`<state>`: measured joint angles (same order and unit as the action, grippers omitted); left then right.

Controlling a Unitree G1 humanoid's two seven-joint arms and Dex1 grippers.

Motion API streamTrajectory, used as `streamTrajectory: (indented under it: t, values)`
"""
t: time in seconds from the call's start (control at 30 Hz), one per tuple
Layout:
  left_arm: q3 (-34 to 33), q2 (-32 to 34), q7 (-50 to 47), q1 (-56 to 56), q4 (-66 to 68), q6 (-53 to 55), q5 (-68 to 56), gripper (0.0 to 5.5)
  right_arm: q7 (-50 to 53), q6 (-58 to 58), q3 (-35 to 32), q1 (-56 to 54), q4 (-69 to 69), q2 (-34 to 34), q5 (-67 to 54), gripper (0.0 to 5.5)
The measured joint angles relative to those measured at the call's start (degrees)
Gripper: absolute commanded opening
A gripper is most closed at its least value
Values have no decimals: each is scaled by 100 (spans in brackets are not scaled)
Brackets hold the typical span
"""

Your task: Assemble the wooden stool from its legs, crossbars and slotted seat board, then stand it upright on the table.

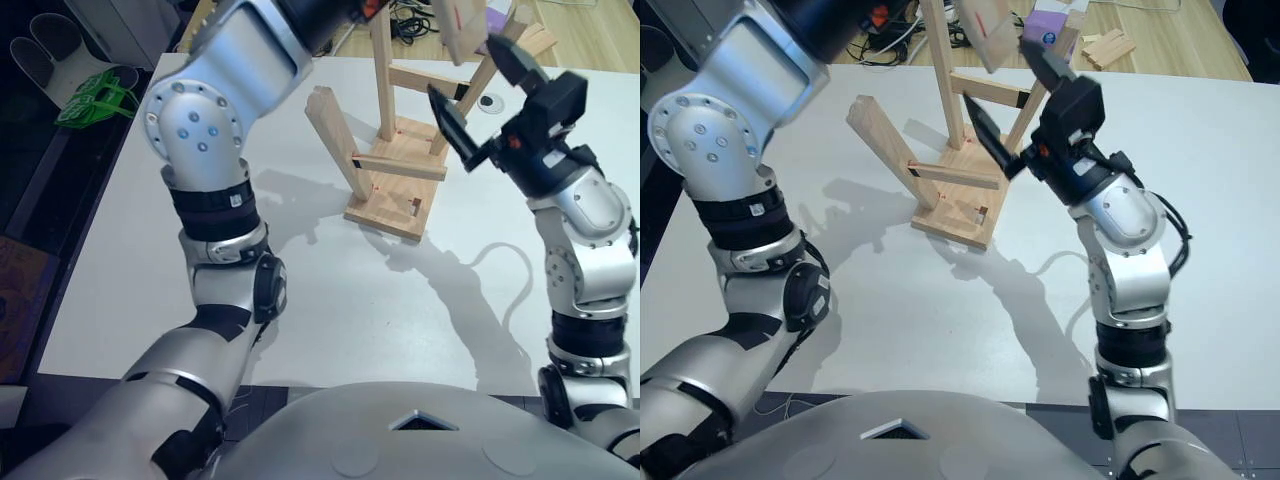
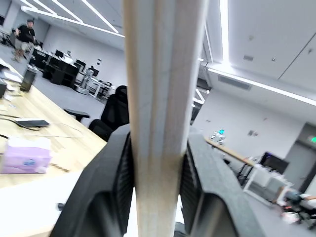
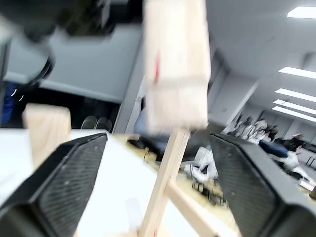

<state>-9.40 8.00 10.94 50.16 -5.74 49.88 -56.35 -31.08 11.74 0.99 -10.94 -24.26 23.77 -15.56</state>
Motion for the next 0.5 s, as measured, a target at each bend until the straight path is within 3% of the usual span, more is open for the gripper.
streamTrajectory:
  t: [0.07,0.27,0.5]
  values:
    - [259,369,505,33,93,-114,396,104,-390,316,-297,114,-83,329,-476,464]
    - [1364,1407,2477,-39,172,-560,1490,104,-813,1813,-1794,-799,-65,1152,-2939,467]
    - [2022,1829,3873,-193,-120,-963,2047,104,-843,3480,-2031,-1742,187,1661,-5504,467]
